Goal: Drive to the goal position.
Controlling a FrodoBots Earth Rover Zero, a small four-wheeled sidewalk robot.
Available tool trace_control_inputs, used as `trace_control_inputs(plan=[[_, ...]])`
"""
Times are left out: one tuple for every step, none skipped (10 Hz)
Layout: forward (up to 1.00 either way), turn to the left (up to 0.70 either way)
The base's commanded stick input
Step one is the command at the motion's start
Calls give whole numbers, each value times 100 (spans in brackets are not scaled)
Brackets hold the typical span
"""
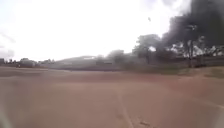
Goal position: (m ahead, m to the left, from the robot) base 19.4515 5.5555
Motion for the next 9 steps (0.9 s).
trace_control_inputs(plan=[[70,0],[70,0],[70,0],[70,0],[70,0],[70,0],[70,0],[70,0],[70,0]])
